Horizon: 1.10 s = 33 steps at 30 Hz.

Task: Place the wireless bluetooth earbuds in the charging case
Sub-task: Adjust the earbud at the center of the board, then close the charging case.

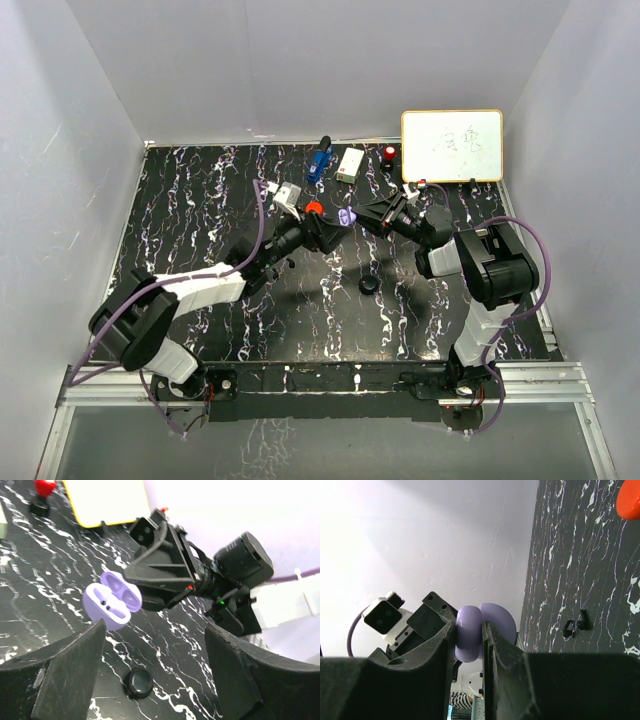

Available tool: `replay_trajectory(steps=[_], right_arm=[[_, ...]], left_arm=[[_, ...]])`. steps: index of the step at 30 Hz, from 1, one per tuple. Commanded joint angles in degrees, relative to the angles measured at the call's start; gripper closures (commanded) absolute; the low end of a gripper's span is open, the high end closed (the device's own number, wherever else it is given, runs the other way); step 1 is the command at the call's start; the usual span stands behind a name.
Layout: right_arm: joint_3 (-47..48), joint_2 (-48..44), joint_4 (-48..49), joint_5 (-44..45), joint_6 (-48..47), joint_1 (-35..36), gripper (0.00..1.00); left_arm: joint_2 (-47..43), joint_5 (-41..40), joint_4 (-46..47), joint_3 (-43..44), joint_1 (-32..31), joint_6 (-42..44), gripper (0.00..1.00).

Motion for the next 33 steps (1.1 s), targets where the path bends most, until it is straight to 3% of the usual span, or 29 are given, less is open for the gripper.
replay_trajectory(steps=[1, 3, 8, 10, 11, 17, 21, 33], right_arm=[[1.6, 0.9, 3.0, 0.2, -1.1, -0.1, 1.00], [1.5, 1.1, 3.6, 0.0, -1.0, -0.1, 1.00], [1.4, 1.8, 4.4, 0.5, -0.8, -0.2, 1.00], [1.7, 2.4, 4.9, 0.6, -0.2, -0.1, 1.00], [1.8, 2.5, 5.1, 0.8, 0.0, -0.1, 1.00], [2.7, 2.6, 4.5, 1.2, 0.1, -0.1, 1.00], [3.2, 2.2, 4.0, 1.4, 0.1, -0.2, 1.00], [2.5, 0.3, 3.1, 1.6, 0.1, 0.4, 1.00]], left_arm=[[-7.7, -11.6, -5.1, -0.6, -0.2, 2.7, 0.20], [-8.1, -14.6, -8.5, -0.3, -0.1, 3.1, 0.18], [-6.8, -14.1, -0.6, -4.5, 0.2, 1.9, 0.15], [-5.2, -11.7, 2.5, -5.2, 0.1, 3.9, 0.03], [-4.6, -11.3, 2.7, -5.4, -0.2, 5.2, 0.02], [-2.3, -13.0, 2.4, -6.4, -2.4, 16.6, 0.01], [0.0, -18.6, 1.1, -4.9, -5.3, 24.0, 0.01], [12.6, -33.7, 17.4, -0.4, -9.3, 34.8, 0.01]])
